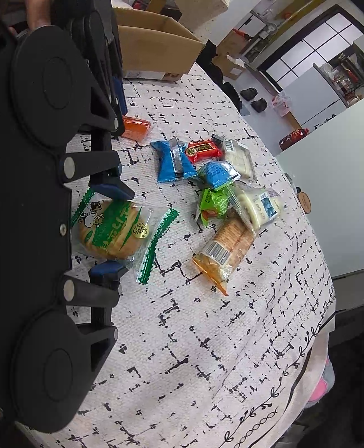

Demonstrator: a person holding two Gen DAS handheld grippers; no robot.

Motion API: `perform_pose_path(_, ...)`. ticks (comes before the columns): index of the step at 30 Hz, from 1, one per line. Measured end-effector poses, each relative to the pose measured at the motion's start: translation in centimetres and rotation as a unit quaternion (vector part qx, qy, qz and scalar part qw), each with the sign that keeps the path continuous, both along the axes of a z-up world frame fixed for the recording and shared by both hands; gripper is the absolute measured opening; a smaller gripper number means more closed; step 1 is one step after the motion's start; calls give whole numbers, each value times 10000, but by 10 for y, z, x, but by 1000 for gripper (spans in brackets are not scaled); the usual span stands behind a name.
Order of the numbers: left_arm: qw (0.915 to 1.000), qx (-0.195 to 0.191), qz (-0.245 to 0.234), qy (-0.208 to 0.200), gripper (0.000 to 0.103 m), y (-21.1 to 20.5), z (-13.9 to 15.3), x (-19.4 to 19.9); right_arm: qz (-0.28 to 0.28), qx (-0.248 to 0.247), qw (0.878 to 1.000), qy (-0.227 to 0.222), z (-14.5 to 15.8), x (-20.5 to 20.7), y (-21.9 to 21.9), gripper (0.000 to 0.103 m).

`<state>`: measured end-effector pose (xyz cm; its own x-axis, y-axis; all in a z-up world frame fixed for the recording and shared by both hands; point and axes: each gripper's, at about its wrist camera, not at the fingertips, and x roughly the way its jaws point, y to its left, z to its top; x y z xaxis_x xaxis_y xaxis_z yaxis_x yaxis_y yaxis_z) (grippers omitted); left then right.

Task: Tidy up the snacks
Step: 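Grasp the orange candy bar with the left tool while the right tool grasps the green-wrapped bread, then carry both snacks over the box and open both tools to release them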

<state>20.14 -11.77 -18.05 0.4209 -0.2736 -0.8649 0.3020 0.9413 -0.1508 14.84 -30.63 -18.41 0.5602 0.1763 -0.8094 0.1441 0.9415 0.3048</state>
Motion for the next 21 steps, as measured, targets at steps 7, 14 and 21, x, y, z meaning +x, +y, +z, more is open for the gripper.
perform_pose_path(7,9997,70,-33,-216,33,-7,-5,5,72,-55,10000,-1,0,-1,4,46)
perform_pose_path(14,9997,78,3,-214,18,-5,-7,7,104,-58,9999,-43,2,1,5,45)
perform_pose_path(21,9991,25,23,-423,18,3,9,4,191,3,9996,-183,11,5,11,45)
